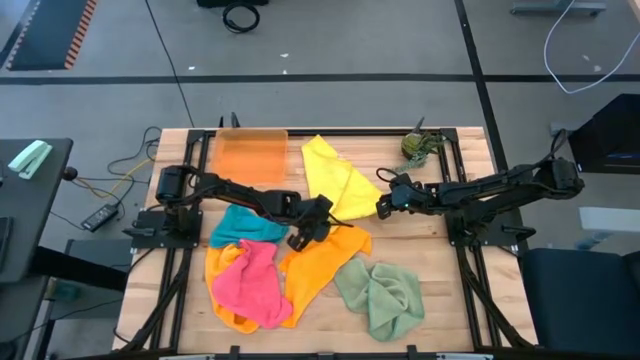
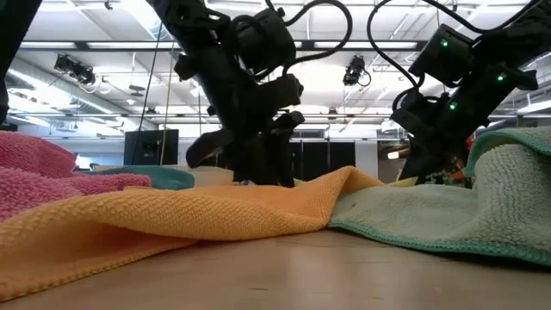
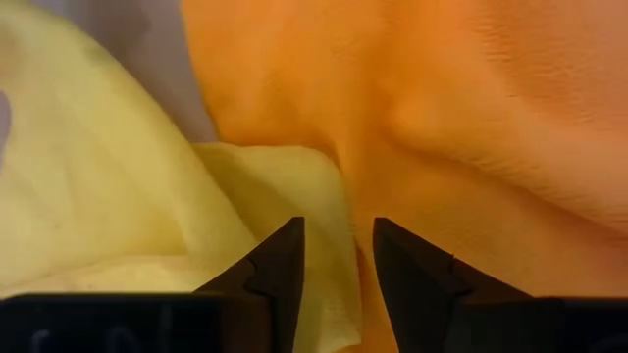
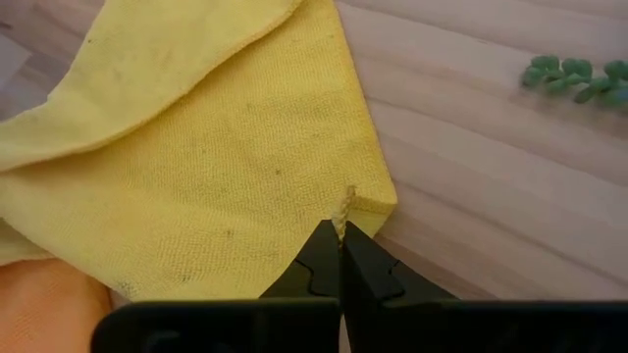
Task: Fold microfiber towels
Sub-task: Fold the yellow towel
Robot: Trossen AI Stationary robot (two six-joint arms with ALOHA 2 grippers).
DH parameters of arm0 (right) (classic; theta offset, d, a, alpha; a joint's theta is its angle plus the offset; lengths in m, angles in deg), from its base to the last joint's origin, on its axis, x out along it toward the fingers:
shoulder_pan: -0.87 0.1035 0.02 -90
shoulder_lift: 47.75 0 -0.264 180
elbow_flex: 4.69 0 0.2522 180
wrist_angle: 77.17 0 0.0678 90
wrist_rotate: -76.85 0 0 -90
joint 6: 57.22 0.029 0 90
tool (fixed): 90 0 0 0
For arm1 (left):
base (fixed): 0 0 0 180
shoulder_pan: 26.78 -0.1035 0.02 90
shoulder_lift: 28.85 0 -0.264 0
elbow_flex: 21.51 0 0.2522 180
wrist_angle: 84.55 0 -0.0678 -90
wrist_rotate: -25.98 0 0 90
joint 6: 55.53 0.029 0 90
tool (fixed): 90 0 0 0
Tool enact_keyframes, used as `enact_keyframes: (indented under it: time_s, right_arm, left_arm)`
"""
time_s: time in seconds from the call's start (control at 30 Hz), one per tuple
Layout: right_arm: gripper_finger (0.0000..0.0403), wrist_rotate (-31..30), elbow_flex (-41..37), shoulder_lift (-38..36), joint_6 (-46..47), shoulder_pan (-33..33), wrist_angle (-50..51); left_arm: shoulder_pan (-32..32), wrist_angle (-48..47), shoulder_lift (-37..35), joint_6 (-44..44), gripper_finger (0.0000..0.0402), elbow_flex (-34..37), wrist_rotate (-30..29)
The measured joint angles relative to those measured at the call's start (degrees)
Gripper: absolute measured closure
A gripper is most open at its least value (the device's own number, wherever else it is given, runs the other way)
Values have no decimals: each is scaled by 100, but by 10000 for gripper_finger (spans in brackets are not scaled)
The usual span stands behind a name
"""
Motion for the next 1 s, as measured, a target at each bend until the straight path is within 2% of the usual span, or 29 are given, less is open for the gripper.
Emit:
enact_keyframes:
  time_s: [0.13,0.77,0.87,1.0]
  right_arm:
    - [402,1,0,0,7,0,-5]
    - [402,0,0,0,0,0,28]
    - [402,0,0,0,-2,-2,30]
    - [402,-117,0,0,4,0,31]
  left_arm:
    - [-6,286,0,6,283,-2,-15]
    - [-33,428,306,108,300,-2,68]
    - [-30,453,306,112,322,-2,68]
    - [-28,500,298,97,384,-2,70]
